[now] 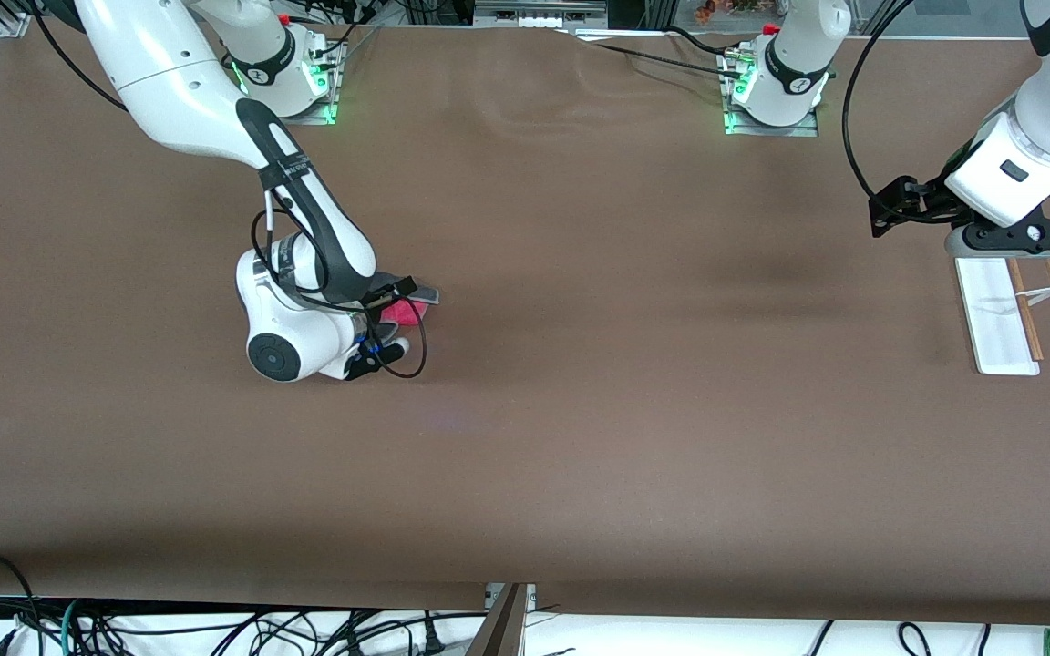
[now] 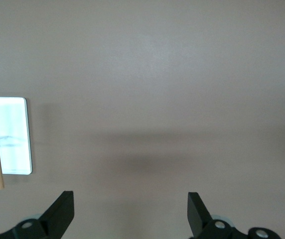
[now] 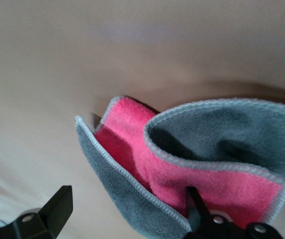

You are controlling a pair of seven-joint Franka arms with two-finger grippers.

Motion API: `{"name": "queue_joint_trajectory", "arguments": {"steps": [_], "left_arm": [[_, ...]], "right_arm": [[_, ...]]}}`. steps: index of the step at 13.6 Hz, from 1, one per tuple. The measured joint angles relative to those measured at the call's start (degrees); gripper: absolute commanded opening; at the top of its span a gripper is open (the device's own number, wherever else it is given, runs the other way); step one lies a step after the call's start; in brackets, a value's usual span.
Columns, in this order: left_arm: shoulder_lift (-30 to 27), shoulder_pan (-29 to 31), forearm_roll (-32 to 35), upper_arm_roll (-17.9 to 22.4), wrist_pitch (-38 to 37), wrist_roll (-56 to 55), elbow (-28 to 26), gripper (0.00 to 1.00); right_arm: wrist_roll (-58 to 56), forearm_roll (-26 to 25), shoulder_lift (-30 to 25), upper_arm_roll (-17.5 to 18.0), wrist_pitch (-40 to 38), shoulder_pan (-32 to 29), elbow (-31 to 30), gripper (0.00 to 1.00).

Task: Pass towel and hang on rack
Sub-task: 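Close the right gripper on the towel edge and lift it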

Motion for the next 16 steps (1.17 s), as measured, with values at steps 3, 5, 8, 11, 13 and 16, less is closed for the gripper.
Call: {"name": "queue_joint_trajectory", "arguments": {"steps": [3,5,8,11,13,16], "left_arm": [[0.03,0.04,0.0,0.1,0.0,0.0,0.0,1.0],[0.03,0.04,0.0,0.1,0.0,0.0,0.0,1.0],[0.03,0.04,0.0,0.08,0.0,0.0,0.0,1.0],[0.03,0.04,0.0,0.01,0.0,0.0,0.0,1.0],[0.03,0.04,0.0,0.0,0.0,0.0,0.0,1.0],[0.03,0.04,0.0,0.0,0.0,0.0,0.0,1.0]], "right_arm": [[-0.26,0.01,-0.29,-0.06,-1.87,-0.22,0.05,1.0],[-1.26,0.01,-0.86,-0.22,-2.7,-0.64,0.09,1.0],[-2.13,0.01,-1.65,-0.76,-4.63,-0.95,0.09,1.0],[-2.14,0.02,-1.62,-0.93,-5.23,-0.97,0.01,0.44],[-2.17,0.02,-1.48,-1.03,-5.5,-0.97,-0.11,0.0],[-2.21,0.02,-1.32,-1.03,-6.8,-0.91,-0.24,0.0]]}}
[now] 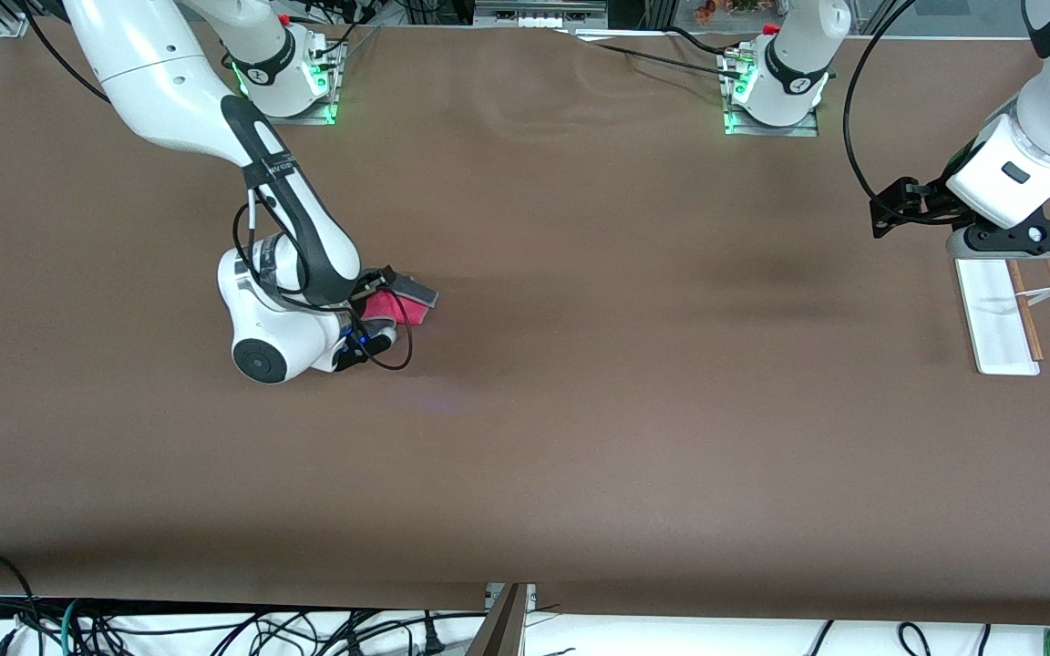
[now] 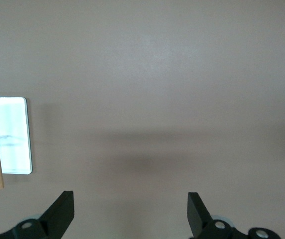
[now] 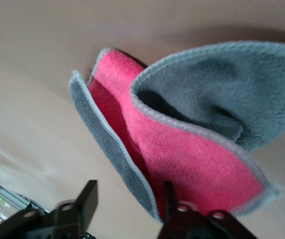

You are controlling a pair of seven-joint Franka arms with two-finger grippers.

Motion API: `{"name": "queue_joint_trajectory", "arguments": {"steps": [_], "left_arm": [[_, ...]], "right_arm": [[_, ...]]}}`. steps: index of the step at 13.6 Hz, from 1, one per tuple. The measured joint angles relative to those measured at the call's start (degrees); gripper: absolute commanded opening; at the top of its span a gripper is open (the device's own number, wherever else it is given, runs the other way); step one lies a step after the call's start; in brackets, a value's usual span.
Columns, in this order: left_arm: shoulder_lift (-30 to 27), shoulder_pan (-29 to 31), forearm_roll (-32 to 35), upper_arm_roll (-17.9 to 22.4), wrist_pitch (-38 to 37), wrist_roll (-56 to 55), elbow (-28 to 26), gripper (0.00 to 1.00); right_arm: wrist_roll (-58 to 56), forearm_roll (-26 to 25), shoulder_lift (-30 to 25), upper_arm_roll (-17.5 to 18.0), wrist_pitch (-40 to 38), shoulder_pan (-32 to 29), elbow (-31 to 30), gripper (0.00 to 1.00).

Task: Pass towel and hang on rack
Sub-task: 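Close the right gripper on the towel edge and lift it, then carry the towel up with the right gripper while the left gripper approaches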

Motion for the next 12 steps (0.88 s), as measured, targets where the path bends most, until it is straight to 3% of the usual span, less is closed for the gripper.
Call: {"name": "queue_joint_trajectory", "arguments": {"steps": [9,12], "left_arm": [[0.0,0.0,0.0,0.0,0.0,0.0,0.0,1.0],[0.0,-0.02,0.0,-0.05,0.0,0.0,0.0,1.0]], "right_arm": [[-0.08,0.04,1.28,0.12,-0.37,0.25,-0.46,0.0],[-0.11,0.42,1.07,1.68,-1.13,0.26,2.51,0.0]]}}
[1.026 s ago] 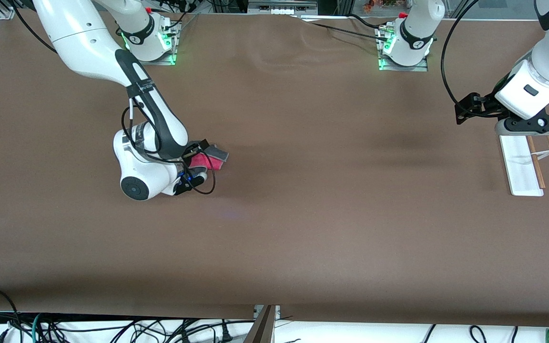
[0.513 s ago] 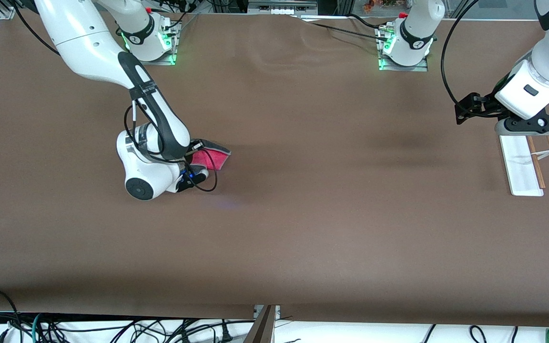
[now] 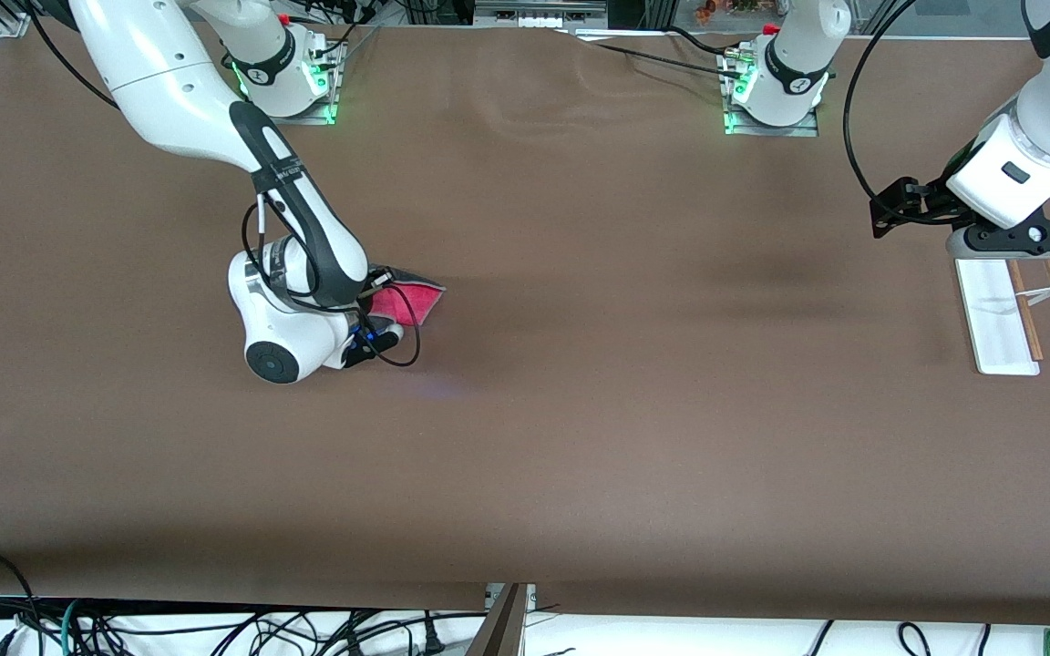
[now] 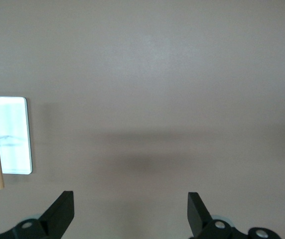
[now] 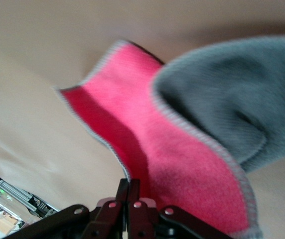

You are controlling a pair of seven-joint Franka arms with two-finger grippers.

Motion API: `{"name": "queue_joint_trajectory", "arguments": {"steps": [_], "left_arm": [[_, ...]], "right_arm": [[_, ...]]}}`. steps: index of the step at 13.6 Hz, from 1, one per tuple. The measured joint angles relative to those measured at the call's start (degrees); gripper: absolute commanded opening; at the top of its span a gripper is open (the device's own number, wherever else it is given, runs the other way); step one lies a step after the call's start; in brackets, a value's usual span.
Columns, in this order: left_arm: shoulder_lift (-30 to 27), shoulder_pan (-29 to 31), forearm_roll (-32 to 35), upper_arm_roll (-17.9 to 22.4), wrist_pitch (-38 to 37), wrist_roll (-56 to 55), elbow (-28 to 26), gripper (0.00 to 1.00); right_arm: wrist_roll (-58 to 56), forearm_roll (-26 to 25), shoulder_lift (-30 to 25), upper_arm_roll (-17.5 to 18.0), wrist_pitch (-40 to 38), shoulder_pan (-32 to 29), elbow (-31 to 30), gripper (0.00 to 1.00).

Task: Pass towel and hang on rack
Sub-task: 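Carry the towel up with the right gripper while the left gripper approaches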

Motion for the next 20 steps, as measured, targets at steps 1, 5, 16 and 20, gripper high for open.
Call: {"name": "queue_joint_trajectory", "arguments": {"steps": [1,5,16,20], "left_arm": [[0.0,-0.04,0.0,-0.09,0.0,0.0,0.0,1.0],[0.03,-0.29,-0.89,-0.25,0.03,0.0,0.0,1.0],[5.01,0.39,-18.49,0.17,0.3,25.99,1.63,1.0],[10.35,0.72,-33.15,0.23,0.3,42.92,1.68,1.0]], "right_arm": [[0.0,0.05,-0.18,1.06,-1.42,0.06,2.6,0.0],[3.19,0.08,-2.24,4.86,-4.98,0.31,11.67,0.0],[32.46,0.08,-3.97,24.11,-2.57,0.73,28.15,0.0],[32.68,-0.69,-4.66,26.57,5.06,4.74,28.46,0.0]]}}
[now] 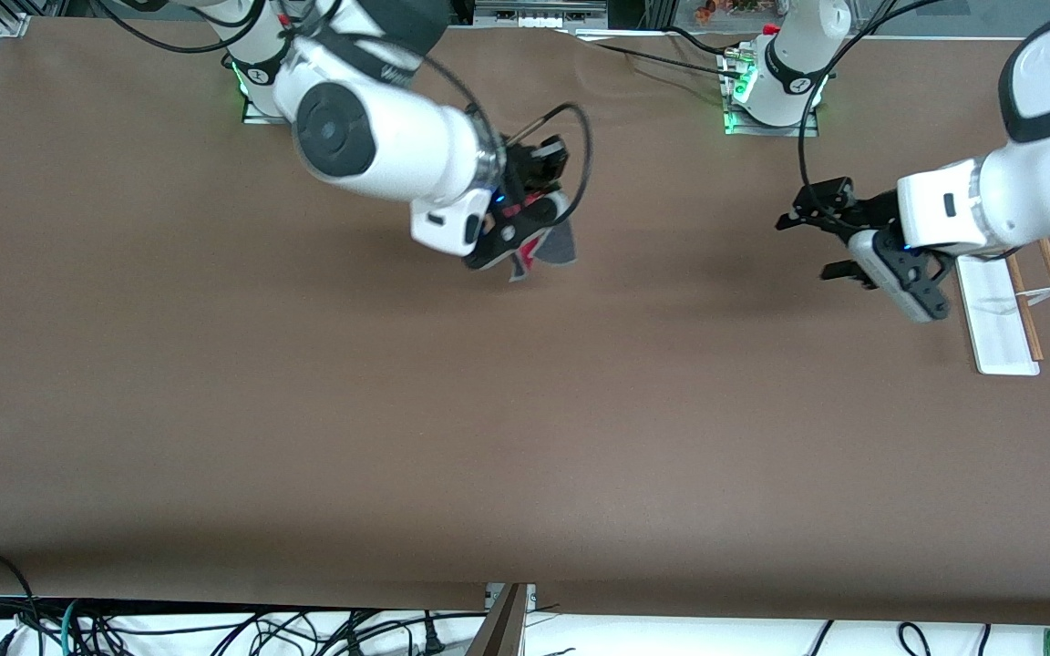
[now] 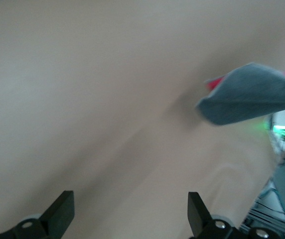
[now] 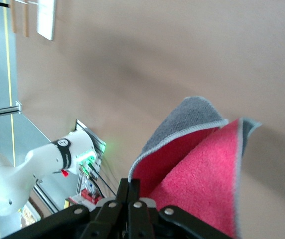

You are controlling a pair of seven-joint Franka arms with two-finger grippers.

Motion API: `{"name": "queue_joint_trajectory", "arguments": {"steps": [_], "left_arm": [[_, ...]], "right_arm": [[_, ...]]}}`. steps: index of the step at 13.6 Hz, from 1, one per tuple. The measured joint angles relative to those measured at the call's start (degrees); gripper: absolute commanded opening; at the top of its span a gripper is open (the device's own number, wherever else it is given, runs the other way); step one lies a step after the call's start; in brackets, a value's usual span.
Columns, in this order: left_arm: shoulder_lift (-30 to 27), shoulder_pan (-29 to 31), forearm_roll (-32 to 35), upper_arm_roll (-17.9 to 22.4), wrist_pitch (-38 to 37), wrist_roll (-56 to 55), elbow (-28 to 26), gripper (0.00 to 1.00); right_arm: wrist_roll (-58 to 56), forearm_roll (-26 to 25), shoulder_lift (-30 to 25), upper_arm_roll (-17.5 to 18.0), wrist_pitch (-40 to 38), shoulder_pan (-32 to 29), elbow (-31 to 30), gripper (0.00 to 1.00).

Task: Pass towel and hang on rack
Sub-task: 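Carry the towel up with the right gripper while the left gripper approaches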

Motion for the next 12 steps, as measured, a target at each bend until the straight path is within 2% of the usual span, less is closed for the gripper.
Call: {"name": "queue_joint_trajectory", "arguments": {"steps": [3,7,12], "left_arm": [[4.96,0.31,-10.48,0.02,-0.53,15.42,0.04,1.0],[8.51,0.62,-15.9,-0.08,-2.78,31.72,0.16,1.0],[15.53,0.22,-25.4,-0.51,-7.1,47.45,0.19,1.0]], "right_arm": [[-0.04,-0.51,-0.72,1.1,2.32,1.94,0.23,0.0],[-5.59,-3.63,-1.23,4.49,4.79,1.98,1.04,0.0],[-12.82,-5.71,-1.2,4.64,9.14,1.87,1.06,0.0]]}}
